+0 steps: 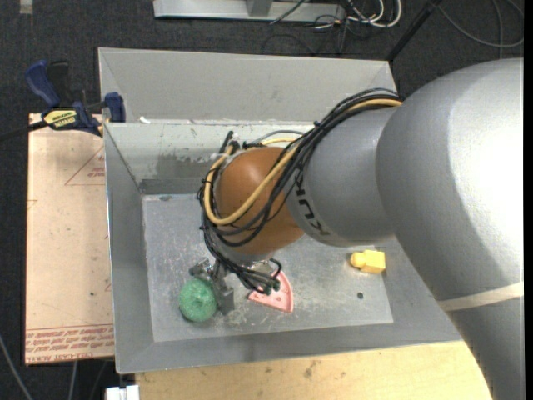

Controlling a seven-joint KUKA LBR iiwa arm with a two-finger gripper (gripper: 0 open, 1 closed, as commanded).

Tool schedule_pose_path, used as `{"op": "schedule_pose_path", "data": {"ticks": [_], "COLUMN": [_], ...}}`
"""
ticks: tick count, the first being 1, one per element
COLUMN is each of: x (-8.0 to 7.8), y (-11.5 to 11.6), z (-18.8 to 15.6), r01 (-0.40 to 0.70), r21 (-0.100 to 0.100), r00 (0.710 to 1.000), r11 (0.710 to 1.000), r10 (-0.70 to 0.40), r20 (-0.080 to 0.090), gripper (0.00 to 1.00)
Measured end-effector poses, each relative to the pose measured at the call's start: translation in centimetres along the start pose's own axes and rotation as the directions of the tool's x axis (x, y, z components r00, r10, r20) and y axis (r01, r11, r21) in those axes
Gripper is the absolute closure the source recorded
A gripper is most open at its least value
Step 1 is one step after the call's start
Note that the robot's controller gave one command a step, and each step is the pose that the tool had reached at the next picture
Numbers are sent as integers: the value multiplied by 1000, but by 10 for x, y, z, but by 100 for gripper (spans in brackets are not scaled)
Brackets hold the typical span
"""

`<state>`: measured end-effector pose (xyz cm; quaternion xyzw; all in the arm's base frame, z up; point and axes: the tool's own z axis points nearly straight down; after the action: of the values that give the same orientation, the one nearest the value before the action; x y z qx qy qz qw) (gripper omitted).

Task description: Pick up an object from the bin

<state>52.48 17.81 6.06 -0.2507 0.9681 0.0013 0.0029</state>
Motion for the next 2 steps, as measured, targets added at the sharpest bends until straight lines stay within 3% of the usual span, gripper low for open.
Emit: {"op": "schedule_pose_path", "data": {"ticks": [2], "x": [2], "y": [0], "z": [-15], "r01": [2], "r21": [-1], "r00": [1000], "r11": [1000], "r10": [-2], "r20": [-7], "gripper": [100]}}
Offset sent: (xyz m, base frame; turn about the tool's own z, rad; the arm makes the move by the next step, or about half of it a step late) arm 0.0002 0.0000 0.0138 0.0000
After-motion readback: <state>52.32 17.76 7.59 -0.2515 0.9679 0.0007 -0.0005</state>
